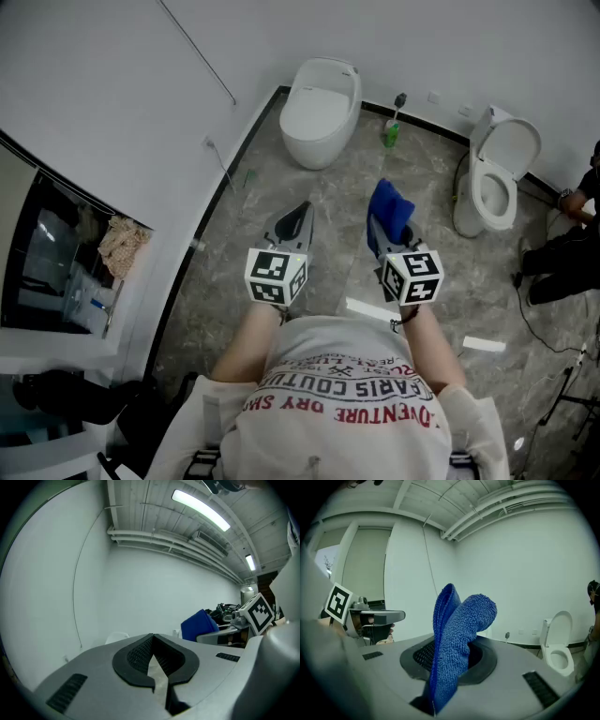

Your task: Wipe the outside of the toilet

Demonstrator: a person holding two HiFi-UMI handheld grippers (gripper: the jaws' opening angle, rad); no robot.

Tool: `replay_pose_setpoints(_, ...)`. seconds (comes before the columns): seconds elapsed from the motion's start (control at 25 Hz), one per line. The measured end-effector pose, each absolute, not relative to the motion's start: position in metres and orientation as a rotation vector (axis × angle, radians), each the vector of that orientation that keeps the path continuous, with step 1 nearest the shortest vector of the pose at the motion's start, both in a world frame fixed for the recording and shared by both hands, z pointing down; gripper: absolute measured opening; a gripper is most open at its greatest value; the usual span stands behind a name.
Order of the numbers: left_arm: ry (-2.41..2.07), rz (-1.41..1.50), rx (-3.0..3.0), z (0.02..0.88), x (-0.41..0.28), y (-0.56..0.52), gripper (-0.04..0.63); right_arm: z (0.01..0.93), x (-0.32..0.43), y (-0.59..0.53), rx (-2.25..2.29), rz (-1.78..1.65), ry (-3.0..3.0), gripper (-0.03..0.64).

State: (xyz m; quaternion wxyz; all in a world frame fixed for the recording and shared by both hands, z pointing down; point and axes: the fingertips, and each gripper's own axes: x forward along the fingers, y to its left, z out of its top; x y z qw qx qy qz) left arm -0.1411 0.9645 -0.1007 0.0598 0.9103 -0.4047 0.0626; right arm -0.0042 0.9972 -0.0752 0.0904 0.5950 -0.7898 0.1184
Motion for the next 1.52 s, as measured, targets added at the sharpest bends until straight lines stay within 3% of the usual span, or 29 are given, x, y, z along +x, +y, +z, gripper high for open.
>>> replay_pose_setpoints(1.04, -1.225, 0.239, 2.693, -0.072, -0.129, 0.950, 0.008, -0.051, 0.028, 0.979, 1.819, 0.468, -2.319, 0.072)
replay_pose_setpoints(1.52, -1.209, 0.233, 2.570, -0.032, -0.161, 0.798, 0.008, -0.009, 0.021, 0.839, 1.807, 0.584, -2.213, 0.072)
